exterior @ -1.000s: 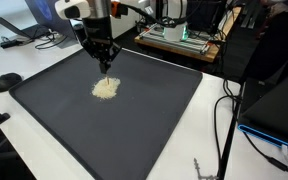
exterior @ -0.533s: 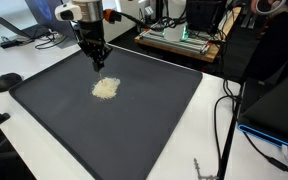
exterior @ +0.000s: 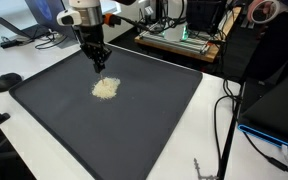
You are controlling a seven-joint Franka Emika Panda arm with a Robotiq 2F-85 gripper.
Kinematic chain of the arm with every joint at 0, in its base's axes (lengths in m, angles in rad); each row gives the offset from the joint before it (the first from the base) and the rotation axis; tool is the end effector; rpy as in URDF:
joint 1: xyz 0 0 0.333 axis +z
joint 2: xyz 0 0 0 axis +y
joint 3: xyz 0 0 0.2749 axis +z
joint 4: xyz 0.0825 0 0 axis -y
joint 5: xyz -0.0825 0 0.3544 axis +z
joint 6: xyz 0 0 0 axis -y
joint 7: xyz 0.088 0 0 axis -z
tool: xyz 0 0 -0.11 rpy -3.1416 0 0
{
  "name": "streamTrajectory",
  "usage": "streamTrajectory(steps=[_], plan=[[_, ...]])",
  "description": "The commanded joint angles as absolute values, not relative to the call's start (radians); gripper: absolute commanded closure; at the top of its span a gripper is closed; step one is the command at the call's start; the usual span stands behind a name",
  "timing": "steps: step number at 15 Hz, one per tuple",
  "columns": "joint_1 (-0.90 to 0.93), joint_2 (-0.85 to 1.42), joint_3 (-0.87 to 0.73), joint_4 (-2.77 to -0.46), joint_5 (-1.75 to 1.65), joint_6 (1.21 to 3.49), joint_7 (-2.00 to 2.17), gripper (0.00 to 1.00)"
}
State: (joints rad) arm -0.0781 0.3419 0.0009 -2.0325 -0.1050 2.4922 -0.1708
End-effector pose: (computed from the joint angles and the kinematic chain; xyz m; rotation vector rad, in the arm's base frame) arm 0.5739 -0.0440 0.2676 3.0436 0.2646 0.1658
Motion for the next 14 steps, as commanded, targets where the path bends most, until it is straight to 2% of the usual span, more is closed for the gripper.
streamTrajectory(steps=[1,14], plan=[[-0.093,0.367,0.008,-2.032,-0.057,2.534,-0.211,0.97],[-0.115,0.473,0.023,-1.998,-0.028,2.575,-0.256,0.97]])
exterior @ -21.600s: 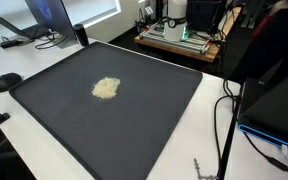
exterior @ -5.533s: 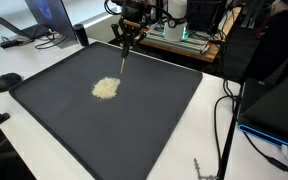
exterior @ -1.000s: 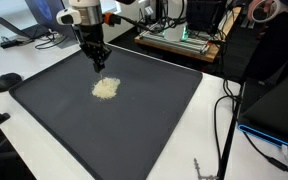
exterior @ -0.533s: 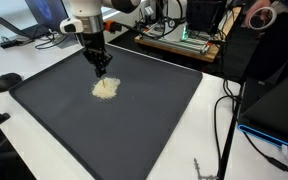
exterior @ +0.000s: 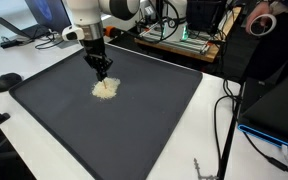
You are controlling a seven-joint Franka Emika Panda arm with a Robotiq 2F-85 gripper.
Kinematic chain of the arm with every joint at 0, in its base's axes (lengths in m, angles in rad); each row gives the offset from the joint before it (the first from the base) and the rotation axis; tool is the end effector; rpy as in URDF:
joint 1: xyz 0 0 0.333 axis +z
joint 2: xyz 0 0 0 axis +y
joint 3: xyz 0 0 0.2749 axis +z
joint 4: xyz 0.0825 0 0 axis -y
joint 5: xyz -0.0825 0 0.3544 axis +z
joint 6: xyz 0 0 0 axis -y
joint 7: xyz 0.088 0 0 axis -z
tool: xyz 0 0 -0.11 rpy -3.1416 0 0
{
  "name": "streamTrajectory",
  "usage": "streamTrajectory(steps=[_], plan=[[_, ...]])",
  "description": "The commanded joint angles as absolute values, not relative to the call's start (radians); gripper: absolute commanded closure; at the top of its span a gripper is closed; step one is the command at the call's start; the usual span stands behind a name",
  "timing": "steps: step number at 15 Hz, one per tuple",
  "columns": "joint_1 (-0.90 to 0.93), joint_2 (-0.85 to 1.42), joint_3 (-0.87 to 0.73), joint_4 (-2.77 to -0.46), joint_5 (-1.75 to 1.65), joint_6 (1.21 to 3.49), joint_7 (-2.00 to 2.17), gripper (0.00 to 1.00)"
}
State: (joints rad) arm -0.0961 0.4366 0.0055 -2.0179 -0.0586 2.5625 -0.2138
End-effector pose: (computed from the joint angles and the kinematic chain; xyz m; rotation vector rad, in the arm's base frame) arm 0.5766 -0.0516 0.2257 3.0781 0.2621 0.1575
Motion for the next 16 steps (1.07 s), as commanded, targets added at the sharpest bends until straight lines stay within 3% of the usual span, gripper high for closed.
streamTrajectory(steps=[1,16], plan=[[-0.111,0.476,0.021,-1.998,-0.034,2.574,-0.256,0.97],[-0.105,0.436,0.022,-2.015,-0.043,2.554,-0.274,0.97]])
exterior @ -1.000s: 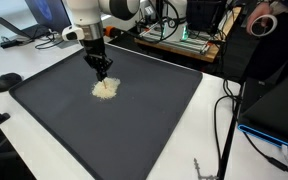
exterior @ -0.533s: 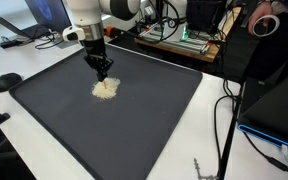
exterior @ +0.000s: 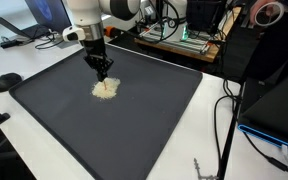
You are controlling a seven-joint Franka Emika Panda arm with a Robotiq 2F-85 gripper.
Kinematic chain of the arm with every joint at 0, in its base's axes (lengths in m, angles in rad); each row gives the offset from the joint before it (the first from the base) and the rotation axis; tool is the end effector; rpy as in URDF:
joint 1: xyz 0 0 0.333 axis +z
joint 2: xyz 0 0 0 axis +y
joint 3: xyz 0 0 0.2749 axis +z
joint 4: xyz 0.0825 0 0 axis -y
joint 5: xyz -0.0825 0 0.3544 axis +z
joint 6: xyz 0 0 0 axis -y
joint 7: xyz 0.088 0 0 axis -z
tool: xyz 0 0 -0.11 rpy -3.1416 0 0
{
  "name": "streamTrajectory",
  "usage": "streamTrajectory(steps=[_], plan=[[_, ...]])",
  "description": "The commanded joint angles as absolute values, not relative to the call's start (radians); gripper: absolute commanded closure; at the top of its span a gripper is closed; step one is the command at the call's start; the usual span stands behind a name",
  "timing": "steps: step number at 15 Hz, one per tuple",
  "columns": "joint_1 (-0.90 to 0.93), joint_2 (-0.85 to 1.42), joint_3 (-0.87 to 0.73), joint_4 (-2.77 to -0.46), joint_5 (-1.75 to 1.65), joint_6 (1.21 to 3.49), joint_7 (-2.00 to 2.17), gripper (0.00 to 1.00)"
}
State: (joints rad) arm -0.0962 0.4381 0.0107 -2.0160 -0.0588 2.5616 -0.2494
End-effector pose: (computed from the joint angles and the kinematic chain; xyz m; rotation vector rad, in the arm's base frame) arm 0.5772 -0.0488 0.2255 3.0728 0.3240 0.1562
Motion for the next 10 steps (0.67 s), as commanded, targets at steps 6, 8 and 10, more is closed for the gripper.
streamTrajectory(steps=[6,8,10], plan=[[-0.099,0.405,0.017,-2.023,-0.054,2.540,-0.267,0.97],[-0.096,0.392,0.015,-2.026,-0.057,2.530,-0.264,0.97],[-0.094,0.376,0.015,-2.030,-0.056,2.518,-0.262,0.97]])
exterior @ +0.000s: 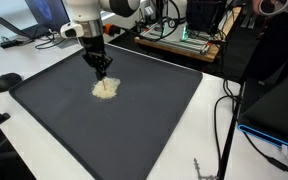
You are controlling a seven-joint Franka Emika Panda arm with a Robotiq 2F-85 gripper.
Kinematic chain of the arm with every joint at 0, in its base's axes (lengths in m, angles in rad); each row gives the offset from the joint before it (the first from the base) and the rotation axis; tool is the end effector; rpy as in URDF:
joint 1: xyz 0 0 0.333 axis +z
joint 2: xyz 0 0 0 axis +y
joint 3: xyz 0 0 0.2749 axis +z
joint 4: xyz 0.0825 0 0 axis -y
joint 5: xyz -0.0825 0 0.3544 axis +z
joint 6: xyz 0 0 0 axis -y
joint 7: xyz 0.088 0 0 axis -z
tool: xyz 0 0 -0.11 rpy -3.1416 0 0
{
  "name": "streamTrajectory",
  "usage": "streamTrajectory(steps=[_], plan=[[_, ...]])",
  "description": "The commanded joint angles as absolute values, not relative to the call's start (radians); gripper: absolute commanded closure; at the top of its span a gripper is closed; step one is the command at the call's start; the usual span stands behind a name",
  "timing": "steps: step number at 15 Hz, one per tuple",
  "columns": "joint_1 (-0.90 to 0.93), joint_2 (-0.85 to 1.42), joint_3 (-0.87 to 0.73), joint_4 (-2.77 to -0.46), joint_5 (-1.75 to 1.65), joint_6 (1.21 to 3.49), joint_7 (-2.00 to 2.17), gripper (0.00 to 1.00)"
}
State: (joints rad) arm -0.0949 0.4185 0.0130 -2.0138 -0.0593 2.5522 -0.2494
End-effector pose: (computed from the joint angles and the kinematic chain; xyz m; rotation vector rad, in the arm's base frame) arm 0.5791 -0.0470 0.2368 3.0691 0.3287 0.1751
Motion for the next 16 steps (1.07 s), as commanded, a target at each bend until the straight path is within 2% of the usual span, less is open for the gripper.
streamTrajectory(steps=[1,9,16], plan=[[-0.093,0.366,0.016,-2.032,-0.056,2.511,-0.263,0.97],[-0.023,0.264,-0.008,-2.053,-0.163,2.434,-0.196,0.97],[0.116,0.286,-0.002,-2.007,-0.469,2.302,-0.076,0.97]])
